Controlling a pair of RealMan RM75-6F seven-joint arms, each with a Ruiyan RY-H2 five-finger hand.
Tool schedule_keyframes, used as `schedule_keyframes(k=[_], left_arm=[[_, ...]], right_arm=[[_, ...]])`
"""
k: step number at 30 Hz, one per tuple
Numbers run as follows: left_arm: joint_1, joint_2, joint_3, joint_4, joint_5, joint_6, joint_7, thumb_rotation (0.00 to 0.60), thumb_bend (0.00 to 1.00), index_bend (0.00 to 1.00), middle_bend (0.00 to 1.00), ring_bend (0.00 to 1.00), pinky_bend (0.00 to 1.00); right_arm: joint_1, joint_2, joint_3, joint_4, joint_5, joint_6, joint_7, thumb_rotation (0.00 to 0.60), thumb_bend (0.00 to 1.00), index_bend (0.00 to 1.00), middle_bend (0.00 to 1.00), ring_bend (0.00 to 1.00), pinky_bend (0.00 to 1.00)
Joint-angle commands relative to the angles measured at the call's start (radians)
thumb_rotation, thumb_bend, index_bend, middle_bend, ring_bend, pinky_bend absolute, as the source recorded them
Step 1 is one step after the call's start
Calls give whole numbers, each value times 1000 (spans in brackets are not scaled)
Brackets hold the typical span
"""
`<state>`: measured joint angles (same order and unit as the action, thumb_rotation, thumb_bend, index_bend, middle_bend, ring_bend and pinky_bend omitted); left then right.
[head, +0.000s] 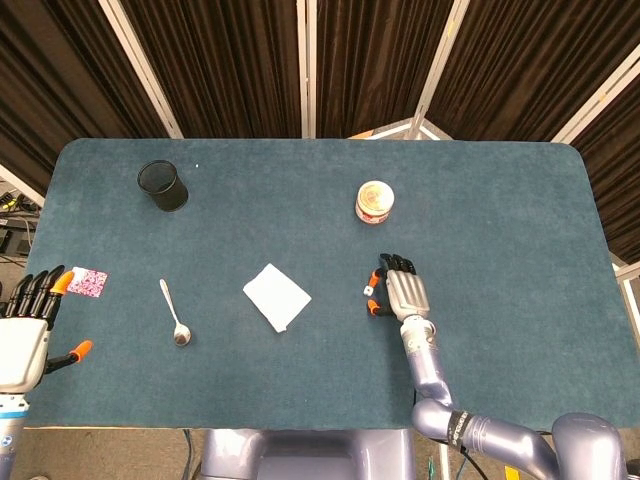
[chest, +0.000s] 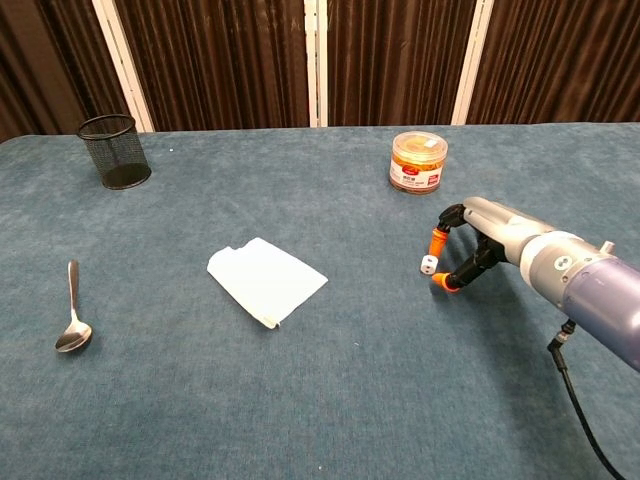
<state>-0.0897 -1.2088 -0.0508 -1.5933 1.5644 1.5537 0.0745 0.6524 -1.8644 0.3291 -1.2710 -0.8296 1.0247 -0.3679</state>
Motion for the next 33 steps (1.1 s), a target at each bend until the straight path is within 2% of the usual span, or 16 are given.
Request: schedule_keyframes(k=[1, 9, 17, 21, 26, 33], left_arm=[[-1, -1, 0, -1, 0, -1, 1, 600, 43, 0, 0, 0, 0], [-3, -1, 2, -2, 1, -4, 4, 600, 42, 0, 0, 0, 0], [-5, -1, 3, -3, 1, -6, 1, 600, 43, 0, 0, 0, 0], [-4, 0, 5, -3, 4, -3, 1, 600, 43, 0, 0, 0, 0], [-3, -2, 7, -4, 8, -1, 7, 600, 42, 0, 0, 0, 0], [-2, -3, 7, -6, 12, 5, 13, 600, 43, 0, 0, 0, 0]], right_arm=[[2, -2, 1, -2, -2, 3, 1, 600, 235, 495, 99, 0, 0], [12, -9, 4, -7, 5, 10, -8, 600, 257, 509, 107, 0, 0], [21, -23, 3, 12, 15, 2, -10, 600, 372, 588, 157, 0, 0], [21, -26, 4, 12, 8, 6, -3, 600, 382, 607, 170, 0, 0], [14, 15, 16, -81, -65, 66, 16, 600, 381, 609, 173, 0, 0], [-1, 136, 41, -314, -154, 178, -46, 600, 381, 604, 172, 0, 0]])
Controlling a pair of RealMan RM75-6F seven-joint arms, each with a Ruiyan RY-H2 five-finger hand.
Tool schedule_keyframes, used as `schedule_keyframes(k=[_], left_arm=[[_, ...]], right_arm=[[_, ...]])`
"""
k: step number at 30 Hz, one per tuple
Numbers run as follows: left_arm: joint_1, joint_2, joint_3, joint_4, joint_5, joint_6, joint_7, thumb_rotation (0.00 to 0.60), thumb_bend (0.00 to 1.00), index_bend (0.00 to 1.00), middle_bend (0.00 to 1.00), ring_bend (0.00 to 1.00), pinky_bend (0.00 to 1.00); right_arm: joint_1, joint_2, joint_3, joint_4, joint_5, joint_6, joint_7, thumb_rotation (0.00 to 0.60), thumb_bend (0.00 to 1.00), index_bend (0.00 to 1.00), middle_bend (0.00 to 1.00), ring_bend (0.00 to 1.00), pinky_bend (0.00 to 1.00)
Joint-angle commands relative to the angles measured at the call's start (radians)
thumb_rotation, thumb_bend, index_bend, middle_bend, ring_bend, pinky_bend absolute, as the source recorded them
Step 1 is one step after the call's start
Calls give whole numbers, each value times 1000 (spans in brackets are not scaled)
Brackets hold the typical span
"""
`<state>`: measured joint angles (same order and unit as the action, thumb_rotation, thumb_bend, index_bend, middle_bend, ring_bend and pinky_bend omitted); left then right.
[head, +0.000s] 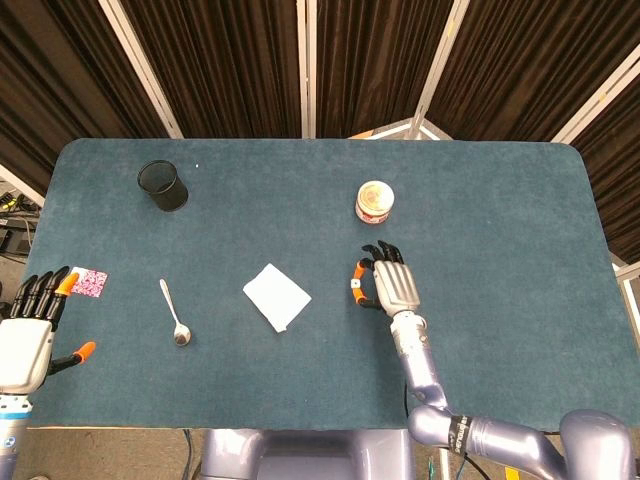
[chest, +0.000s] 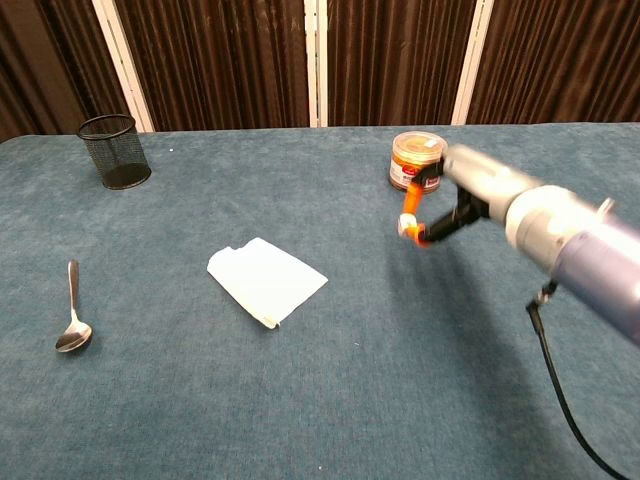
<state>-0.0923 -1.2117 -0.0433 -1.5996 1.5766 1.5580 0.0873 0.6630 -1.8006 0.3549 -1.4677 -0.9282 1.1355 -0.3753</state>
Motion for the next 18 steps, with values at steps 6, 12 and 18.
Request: schedule_keyframes(k=[6, 12, 18], left_arm=[[3, 1, 2, -3, 5, 7, 4, 600, 42, 0, 0, 0, 0], [13, 7, 10, -23, 36, 37, 17, 600, 43, 0, 0, 0, 0], [18, 12, 15, -38, 53, 51, 20, 600, 43, 0, 0, 0, 0]], right_arm=[[-48, 190, 17, -296, -108, 149, -95, 600, 367, 576, 163, 0, 0], [-96, 278, -12, -417, -113, 202, -133, 600, 288, 401, 87, 0, 0], [-133, 319, -41, -457, -124, 231, -120, 600, 251, 321, 56, 0, 0]])
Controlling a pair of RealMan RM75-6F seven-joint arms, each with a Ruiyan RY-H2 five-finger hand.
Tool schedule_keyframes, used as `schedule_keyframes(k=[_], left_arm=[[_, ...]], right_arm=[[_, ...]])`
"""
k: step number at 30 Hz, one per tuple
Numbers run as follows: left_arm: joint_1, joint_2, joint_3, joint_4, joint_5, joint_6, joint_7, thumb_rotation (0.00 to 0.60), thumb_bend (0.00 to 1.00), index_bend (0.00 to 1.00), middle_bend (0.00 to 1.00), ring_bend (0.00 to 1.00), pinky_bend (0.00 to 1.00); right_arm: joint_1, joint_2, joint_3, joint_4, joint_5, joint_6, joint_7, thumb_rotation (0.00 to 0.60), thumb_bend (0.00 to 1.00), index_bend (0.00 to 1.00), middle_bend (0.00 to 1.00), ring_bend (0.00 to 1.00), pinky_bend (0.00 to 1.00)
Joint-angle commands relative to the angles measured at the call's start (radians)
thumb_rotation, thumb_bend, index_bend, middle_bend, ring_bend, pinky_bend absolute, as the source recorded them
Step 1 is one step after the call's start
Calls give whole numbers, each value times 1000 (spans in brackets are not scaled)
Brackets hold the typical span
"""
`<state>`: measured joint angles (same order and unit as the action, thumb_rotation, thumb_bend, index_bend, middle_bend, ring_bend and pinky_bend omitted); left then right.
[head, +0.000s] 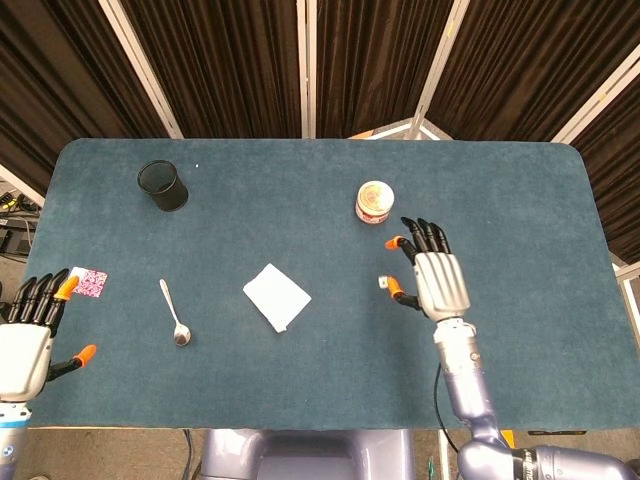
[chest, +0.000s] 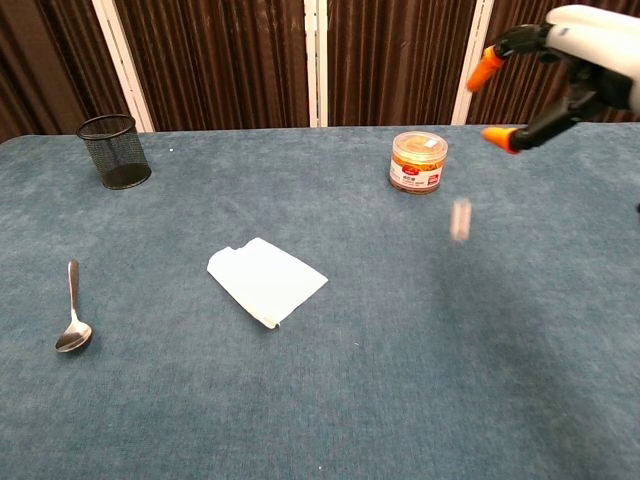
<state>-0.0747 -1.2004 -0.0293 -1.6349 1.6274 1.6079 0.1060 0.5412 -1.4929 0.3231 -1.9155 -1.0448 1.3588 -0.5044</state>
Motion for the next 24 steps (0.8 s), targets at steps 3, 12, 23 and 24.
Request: schedule_keyframes(k=[3, 12, 23, 24], left_arm=[[2, 2, 3, -7, 7, 3, 6, 600, 43, 0, 0, 0, 0], [5, 4, 6, -13, 14, 7, 17, 600, 42, 0, 0, 0, 0], [7, -1, -10, -7, -9, 9, 34, 600, 43, 0, 0, 0, 0], [8, -3, -12, -5, -13, 10, 37, 600, 43, 0, 0, 0, 0]], right_arm=[[-33, 34, -27, -18, -22, 21, 26, 600, 250, 318, 44, 0, 0], [-160, 124, -142, 14, -105, 92, 122, 600, 222, 261, 1, 0, 0], [-351, 174, -302, 272, -346, 262, 351, 600, 197, 69, 0, 0, 0], [-362, 178, -307, 284, -358, 272, 371, 600, 197, 63, 0, 0, 0]])
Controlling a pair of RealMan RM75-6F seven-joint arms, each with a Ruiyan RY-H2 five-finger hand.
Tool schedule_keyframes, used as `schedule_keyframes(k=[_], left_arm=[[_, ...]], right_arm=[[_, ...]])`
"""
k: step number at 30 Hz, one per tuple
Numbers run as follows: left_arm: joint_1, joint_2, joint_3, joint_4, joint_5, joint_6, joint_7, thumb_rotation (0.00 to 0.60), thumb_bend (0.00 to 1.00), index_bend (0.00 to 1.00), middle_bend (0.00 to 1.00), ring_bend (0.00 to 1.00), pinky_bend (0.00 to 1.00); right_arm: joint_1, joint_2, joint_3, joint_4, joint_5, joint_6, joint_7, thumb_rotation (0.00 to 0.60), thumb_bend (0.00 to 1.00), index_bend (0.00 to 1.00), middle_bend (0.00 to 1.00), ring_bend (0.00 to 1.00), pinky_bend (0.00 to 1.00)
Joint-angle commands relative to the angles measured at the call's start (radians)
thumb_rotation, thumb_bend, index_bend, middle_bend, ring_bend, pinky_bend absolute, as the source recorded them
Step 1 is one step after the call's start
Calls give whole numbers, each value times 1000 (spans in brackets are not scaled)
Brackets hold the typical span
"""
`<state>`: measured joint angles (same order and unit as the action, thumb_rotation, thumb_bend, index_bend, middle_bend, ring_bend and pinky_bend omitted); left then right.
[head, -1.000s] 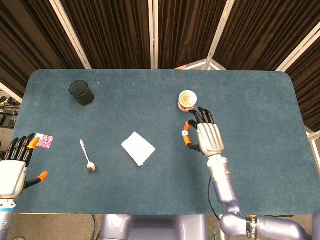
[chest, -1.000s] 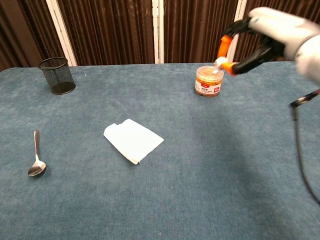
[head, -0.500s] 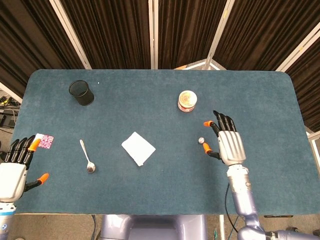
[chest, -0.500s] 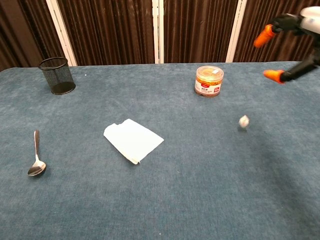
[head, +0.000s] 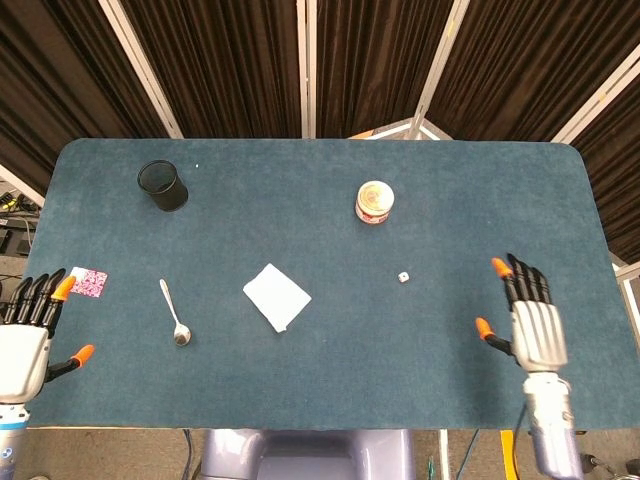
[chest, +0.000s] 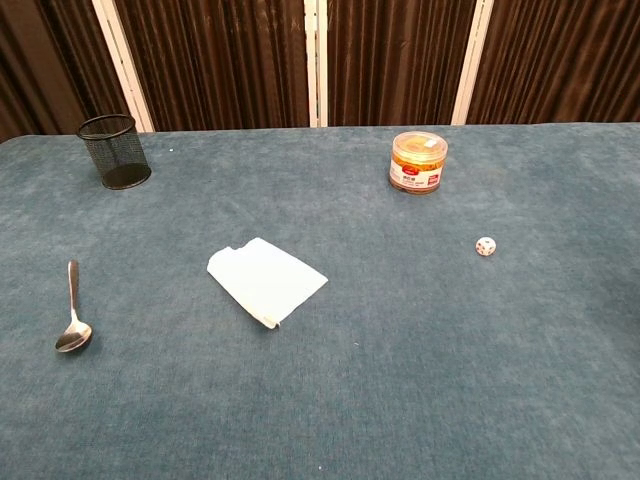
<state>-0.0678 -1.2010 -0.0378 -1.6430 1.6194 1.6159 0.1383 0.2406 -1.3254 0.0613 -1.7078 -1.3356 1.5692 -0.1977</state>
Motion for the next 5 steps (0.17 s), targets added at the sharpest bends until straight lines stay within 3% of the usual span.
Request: schedule_keyframes(k=[1, 5], left_arm=[[2, -4, -4, 3, -8, 1, 7, 600, 43, 0, 0, 0, 0], [4, -5, -6, 0, -11, 4, 20, 600, 43, 0, 0, 0, 0]], right_arm=[[-69, 15, -48, 85, -79, 69, 83, 600, 197, 60, 0, 0, 0], [-87, 26, -56, 100, -107, 72, 123, 600, 196, 60, 0, 0, 0]])
